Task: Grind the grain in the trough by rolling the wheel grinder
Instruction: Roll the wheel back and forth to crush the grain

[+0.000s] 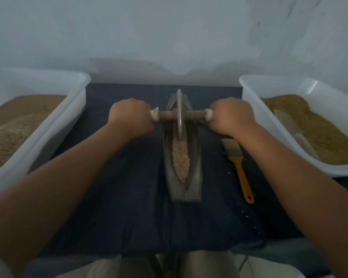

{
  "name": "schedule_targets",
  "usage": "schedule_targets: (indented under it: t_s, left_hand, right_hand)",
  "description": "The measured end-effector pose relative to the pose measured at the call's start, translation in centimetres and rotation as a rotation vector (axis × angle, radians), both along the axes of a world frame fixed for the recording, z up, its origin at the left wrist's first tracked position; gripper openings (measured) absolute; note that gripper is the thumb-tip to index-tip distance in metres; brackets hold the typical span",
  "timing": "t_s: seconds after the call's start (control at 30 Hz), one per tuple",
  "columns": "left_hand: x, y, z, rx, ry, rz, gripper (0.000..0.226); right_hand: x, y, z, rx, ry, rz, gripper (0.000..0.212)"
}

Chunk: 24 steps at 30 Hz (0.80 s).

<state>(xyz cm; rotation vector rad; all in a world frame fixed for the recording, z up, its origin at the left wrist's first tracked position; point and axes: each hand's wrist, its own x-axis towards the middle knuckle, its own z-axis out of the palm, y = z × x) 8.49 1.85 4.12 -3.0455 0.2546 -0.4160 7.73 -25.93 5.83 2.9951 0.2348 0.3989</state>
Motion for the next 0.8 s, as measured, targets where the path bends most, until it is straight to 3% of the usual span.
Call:
schedule_targets:
  t_s: [0.13, 0.3, 0.5, 0.6, 0.7, 0.8]
  left_hand:
    - [-4.7, 1.9, -1.3, 0.034, 0.008, -0.075, 0.027]
    - [-10.2, 3.8, -2.4, 0.032, -0.212, -0.286, 0.037]
    - [-2.3, 1.0, -0.8, 0.051, -0.077, -0.068, 0.027]
    - [-0.5, 0.3, 0.1, 0.01, -0.005, -0.005, 0.024]
    - [-3.6, 1.1, -0.8, 0.002, 0.033, -0.034, 0.024]
    - [-8.3, 2.7, -2.1, 0.069, -0.108, -0.155, 0.031]
  right_hand:
    - [-3.8, -0.9, -0.8, 0.005, 0.057, 0.103, 0.029]
    - [-10.0, -2.6, -1.9, 0.052, -0.001, 0.234, 0.031]
    - [-2.1, -0.6, -2.2, 0.028, -0.037, 0.002, 0.034]
    - [0.0, -0.1, -1.0, -0.014, -0.031, 0.02, 0.037]
    - [-2.1, -0.6, -0.4, -0.006, 0.065, 0.066, 0.03]
    - [-6.7, -2.0, -0.3, 0.054, 0.269, 0.146, 0.027]
